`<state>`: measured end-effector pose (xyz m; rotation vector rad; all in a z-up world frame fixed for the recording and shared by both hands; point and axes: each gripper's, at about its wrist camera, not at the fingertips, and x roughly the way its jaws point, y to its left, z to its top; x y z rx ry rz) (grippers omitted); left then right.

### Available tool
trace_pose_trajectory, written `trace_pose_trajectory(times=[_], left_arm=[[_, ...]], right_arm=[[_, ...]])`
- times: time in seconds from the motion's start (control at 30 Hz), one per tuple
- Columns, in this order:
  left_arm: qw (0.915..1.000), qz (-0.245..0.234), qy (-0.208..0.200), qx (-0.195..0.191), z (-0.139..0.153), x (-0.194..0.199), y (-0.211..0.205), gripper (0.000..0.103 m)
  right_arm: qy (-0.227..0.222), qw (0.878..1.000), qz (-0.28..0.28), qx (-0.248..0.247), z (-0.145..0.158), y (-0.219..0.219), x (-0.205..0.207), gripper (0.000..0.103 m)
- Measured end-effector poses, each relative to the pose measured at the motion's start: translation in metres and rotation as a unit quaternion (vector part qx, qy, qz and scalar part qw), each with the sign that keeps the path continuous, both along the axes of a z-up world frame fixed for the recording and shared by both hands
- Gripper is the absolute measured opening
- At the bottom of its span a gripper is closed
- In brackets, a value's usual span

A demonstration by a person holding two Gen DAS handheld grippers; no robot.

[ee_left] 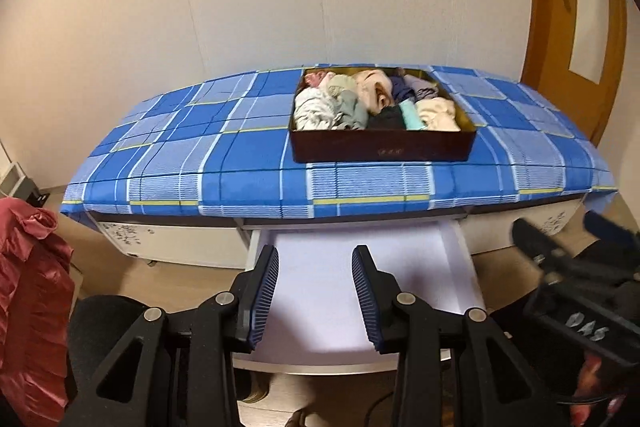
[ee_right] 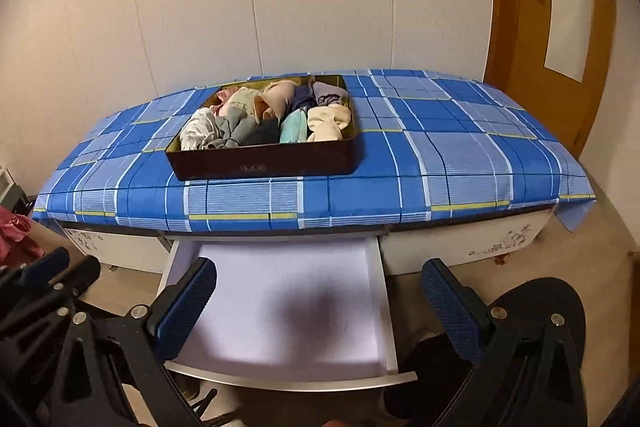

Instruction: Organize soft objects

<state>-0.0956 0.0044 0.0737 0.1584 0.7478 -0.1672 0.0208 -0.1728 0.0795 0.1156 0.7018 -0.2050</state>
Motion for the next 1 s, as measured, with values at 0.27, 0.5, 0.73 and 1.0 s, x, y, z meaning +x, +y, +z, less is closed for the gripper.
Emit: trace_pose_trajectory(times=[0.27, 0.5, 0.73, 1.0], left_arm=[[1.0000, 0.001, 0.004, -0.009, 0.0048, -0.0010, -0.0008, 0.038], [0.9998, 0.001, 0.005, -0.019, 0.0057, -0.0013, 0.0001, 0.038], [0.9994, -0.003, 0.020, -0.028, 0.0042, 0.0004, -0.0004, 0.038], [0.9995, -0.005, 0.019, -0.023, 0.0041, -0.0006, -0.0032, 0.038]], right_arm=[[0.002, 1.000, -0.013, -0.002, 0.0001, -0.0023, -0.0006, 0.103], [0.013, 1.000, -0.010, 0.010, -0.0042, -0.0046, 0.0017, 0.103], [0.004, 1.000, -0.015, 0.006, -0.0007, -0.0052, -0.0005, 0.103], [0.004, 1.000, -0.012, 0.001, 0.0001, -0.0027, -0.0002, 0.103]])
